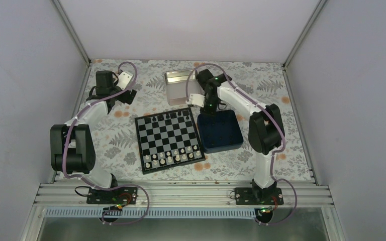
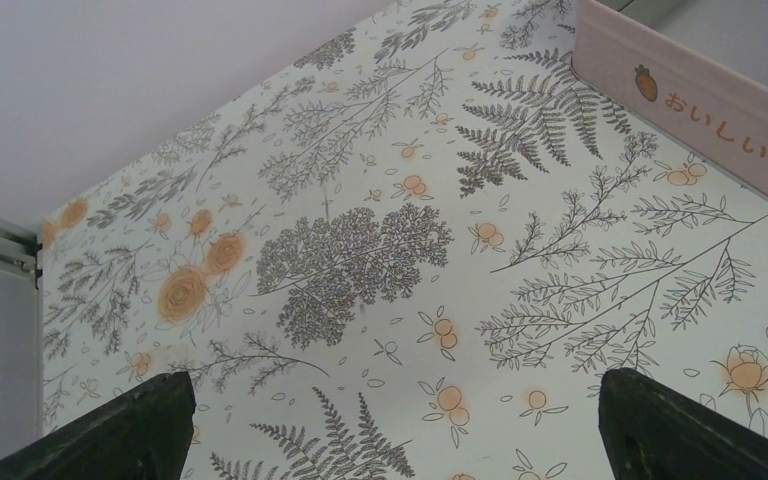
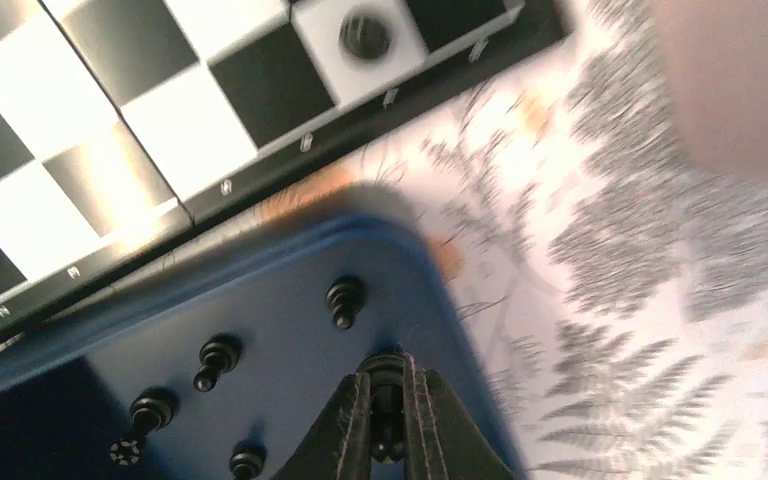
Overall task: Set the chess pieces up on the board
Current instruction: Pick up the chess piece from the storage box, then place the chess piece on the chessboard.
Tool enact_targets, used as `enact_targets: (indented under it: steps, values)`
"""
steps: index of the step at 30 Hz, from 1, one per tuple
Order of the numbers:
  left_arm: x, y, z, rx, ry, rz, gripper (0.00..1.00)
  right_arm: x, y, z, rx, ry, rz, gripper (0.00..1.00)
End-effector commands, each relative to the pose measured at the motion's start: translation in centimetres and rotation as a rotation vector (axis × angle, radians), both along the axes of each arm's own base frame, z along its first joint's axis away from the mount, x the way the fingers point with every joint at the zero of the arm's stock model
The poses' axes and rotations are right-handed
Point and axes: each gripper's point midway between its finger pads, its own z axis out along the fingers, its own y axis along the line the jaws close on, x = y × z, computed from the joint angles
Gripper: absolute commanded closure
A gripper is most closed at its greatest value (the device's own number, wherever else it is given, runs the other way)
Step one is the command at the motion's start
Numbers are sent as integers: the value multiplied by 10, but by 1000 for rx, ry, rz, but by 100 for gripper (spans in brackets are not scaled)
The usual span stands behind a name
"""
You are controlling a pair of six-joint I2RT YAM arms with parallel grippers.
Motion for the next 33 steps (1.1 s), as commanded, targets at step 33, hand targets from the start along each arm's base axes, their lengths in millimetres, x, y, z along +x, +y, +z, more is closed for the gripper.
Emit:
enact_targets:
  steps: [33]
  values:
    - [-3, 6, 26, -28, -72, 5, 0, 8, 121, -28, -36, -56, 287, 91]
